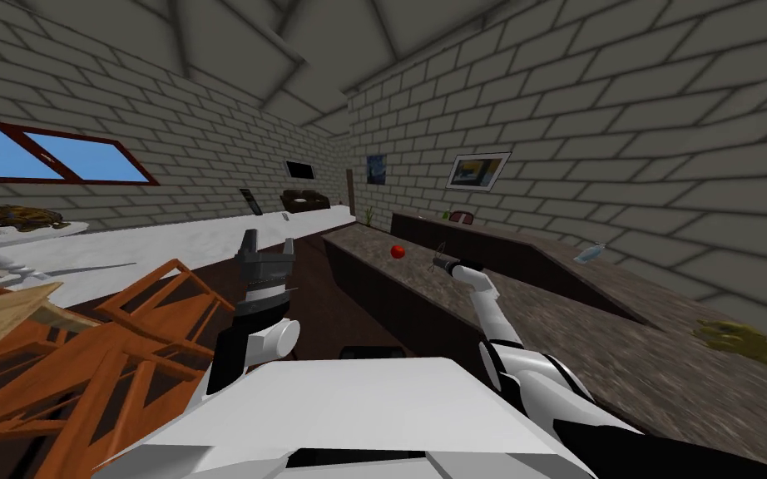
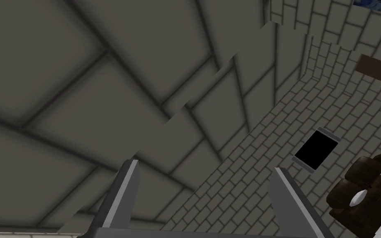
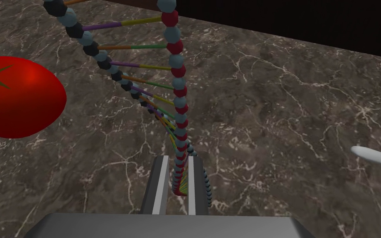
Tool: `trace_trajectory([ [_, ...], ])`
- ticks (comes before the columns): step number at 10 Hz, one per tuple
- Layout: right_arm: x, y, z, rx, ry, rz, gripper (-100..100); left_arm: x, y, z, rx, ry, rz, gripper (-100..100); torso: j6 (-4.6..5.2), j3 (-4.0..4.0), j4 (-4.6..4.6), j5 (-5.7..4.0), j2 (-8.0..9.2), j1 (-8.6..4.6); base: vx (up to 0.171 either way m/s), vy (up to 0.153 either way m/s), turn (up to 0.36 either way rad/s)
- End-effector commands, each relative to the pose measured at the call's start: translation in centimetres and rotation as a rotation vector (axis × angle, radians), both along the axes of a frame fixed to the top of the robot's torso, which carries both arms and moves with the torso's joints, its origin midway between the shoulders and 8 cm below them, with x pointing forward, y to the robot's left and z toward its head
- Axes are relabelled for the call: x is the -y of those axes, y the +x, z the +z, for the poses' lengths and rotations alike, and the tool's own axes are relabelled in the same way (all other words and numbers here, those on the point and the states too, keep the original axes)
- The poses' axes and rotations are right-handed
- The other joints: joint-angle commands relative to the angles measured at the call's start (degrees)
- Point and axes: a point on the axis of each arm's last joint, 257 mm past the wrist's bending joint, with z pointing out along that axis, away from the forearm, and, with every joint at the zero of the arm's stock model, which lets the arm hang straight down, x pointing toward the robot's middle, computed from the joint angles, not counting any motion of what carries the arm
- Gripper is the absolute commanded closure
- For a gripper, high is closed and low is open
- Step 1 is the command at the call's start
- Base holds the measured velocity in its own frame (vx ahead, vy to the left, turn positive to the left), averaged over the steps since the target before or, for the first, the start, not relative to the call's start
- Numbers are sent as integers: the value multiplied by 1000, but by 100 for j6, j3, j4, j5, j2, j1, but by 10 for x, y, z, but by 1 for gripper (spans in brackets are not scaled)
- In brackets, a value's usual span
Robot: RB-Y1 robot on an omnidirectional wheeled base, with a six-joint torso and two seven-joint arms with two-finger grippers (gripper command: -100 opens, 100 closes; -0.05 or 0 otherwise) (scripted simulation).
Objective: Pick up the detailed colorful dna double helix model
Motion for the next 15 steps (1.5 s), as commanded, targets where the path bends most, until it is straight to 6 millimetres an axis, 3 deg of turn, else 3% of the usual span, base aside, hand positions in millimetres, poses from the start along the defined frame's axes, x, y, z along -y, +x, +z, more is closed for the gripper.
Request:
trace_trajectory([
  [1,-9,2,11,20,-8,20,100,0,0,0,0,0,0,0,0,0,0,0,0,0,52,15,-8],
  [2,-27,-11,-10,-22,8,49,100,0,0,0,0,0,0,0,-15,3,2,1,4,4,104,12,-288],
  [5,-35,-6,12,21,-6,69,100,0,0,0,0,0,0,0,-12,-3,-2,-1,-3,-6,53,5,-47],
  [6,-52,-20,-9,-23,11,96,100,0,0,0,0,0,0,0,-11,5,0,0,11,-4,89,8,-376],
  [7,-60,-15,11,17,-2,113,100,0,0,0,0,0,0,0,15,-2,-6,-2,1,-8,105,36,-232],
  [8,-61,-15,14,23,-4,116,100,0,0,0,0,0,0,0,-5,-7,-5,0,-10,-2,48,16,50],
  [9,-77,-29,-4,-18,13,143,100,0,0,0,0,0,0,0,-16,-3,-2,1,-2,1,96,23,-271],
  [10,-85,-26,16,23,-1,160,100,0,0,0,0,0,0,0,6,-7,-8,-1,-7,2,106,36,-210],
  [11,-100,-41,-4,-21,18,183,100,0,0,0,0,0,0,0,-7,-9,-4,2,-13,2,146,36,-369],
  [13,-108,-37,18,24,3,201,100,0,0,0,0,0,0,0,-11,-16,-8,0,-23,2,77,24,-55],
  [14,-122,-53,0,-19,22,223,100,0,0,0,0,0,0,0,-16,-5,-1,1,-6,-3,103,9,-263],
  [15,-128,-51,17,16,10,236,100,0,0,0,0,0,0,0,5,-8,-7,-1,-11,-7,103,32,-232],
])
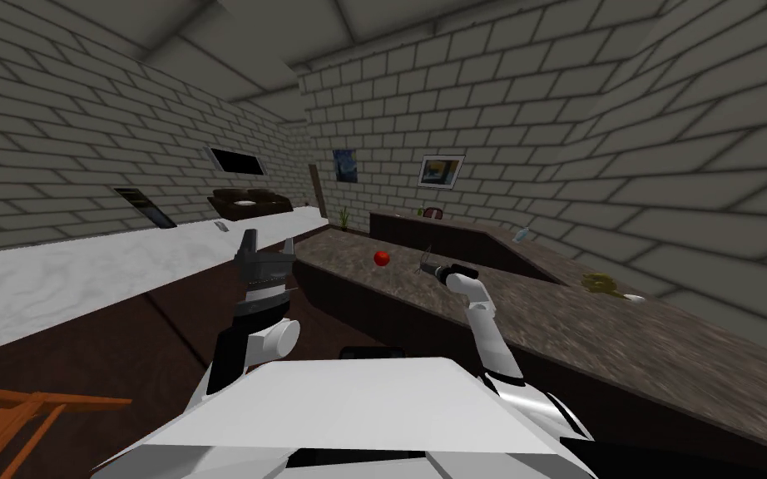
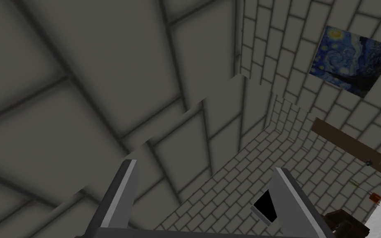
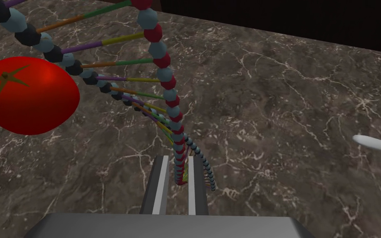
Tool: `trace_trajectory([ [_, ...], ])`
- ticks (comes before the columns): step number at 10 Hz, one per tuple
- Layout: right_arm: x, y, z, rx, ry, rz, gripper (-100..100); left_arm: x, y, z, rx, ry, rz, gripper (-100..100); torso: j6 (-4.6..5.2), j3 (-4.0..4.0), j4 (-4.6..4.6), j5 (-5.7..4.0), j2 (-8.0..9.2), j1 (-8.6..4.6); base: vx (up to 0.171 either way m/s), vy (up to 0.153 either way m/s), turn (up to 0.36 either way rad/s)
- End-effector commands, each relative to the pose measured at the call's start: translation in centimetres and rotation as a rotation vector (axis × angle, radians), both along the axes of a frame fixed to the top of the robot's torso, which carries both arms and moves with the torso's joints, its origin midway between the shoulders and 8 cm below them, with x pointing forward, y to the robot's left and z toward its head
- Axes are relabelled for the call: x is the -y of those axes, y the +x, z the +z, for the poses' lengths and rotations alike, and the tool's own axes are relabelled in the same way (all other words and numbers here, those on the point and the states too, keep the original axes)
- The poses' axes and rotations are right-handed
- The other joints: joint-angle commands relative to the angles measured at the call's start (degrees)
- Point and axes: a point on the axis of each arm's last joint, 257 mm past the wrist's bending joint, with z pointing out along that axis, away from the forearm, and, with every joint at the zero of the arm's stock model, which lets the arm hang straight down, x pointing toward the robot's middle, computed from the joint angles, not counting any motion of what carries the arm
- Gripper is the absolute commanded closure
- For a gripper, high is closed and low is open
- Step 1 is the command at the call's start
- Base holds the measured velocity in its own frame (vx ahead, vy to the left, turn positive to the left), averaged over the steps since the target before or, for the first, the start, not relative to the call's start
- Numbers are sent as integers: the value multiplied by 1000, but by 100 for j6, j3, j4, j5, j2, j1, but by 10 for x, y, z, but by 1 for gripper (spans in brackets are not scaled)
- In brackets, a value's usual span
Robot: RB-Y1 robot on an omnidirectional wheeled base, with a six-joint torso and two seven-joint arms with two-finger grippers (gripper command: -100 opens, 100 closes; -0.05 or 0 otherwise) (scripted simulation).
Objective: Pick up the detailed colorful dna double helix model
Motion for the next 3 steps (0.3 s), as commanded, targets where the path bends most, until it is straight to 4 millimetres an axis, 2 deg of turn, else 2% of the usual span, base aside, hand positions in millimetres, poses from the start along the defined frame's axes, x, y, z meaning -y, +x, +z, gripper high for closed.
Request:
trace_trajectory([
  [1,-10,2,18,38,-8,19,100,0,0,0,0,0,0,0,0,0,0,0,0,0,28,17,-35],
  [2,-6,1,10,20,-6,12,100,0,0,0,0,0,0,0,-8,10,6,2,17,1,0,0,0],
  [3,-7,2,13,25,-6,14,0,0,0,0,0,0,0,0,-3,15,5,-2,29,-6,0,0,0],
])
